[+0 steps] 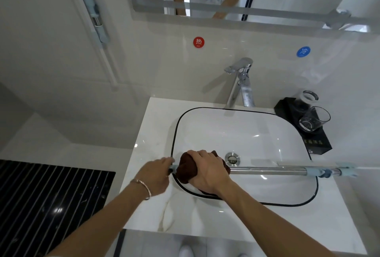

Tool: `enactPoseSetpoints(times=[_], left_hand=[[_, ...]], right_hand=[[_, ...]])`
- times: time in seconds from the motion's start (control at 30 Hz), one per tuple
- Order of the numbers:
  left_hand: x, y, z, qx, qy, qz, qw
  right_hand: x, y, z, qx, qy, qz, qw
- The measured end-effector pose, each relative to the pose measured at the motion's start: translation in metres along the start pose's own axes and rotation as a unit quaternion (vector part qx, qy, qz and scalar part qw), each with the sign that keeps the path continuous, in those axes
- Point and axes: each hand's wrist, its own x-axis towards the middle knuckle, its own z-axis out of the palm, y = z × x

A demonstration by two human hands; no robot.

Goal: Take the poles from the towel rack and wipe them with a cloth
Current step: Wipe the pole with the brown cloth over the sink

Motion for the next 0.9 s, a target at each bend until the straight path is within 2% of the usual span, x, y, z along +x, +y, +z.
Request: enactPoseSetpoints(times=[0.07,0.17,0.33,0.4,0.47,0.57,0.63,0.73,0.8,0.9], left_hand=[[-0.004,0.010,0.018,0.038,0.042,-0.013,0.998],[-0.004,0.016,0.028,0.062,0.063,-0.022,0.996],[0.009,0.005,0.021,0.089,0.076,0.014,0.993],[0.011,0.004,0.016,0.114,0.062,0.020,0.991],[0.014,0.003,0.011,0.135,0.056,0.020,0.989],[0.015,0.005,0.005,0.142,-0.002,-0.002,0.990],[0.013,0.003,0.005,0.105,-0.018,-0.015,0.994],[0.015,-0.003,-0.003,-0.071,-0.155,-0.071,0.983],[0.018,-0.006,-0.014,-0.086,-0.226,-0.072,0.968],[0.022,-0.005,-0.021,-0.074,-0.234,-0.050,0.968]], right_hand=[[-0.002,-0.001,0.001,0.004,0.015,-0.001,1.000],[-0.008,-0.005,0.006,-0.013,0.047,-0.002,0.999],[-0.015,-0.008,0.028,-0.075,0.138,-0.026,0.987],[-0.012,-0.011,0.027,-0.083,0.124,-0.021,0.989],[-0.007,-0.015,0.016,-0.071,0.076,-0.009,0.995],[0.008,-0.016,-0.007,-0.013,-0.037,0.025,0.999],[0.015,-0.014,-0.017,-0.004,-0.067,0.044,0.997],[0.008,-0.012,-0.011,-0.018,-0.042,0.036,0.998],[0.000,-0.011,0.002,-0.032,-0.006,0.015,0.999],[-0.005,-0.008,0.004,-0.026,0.011,0.007,1.000]])
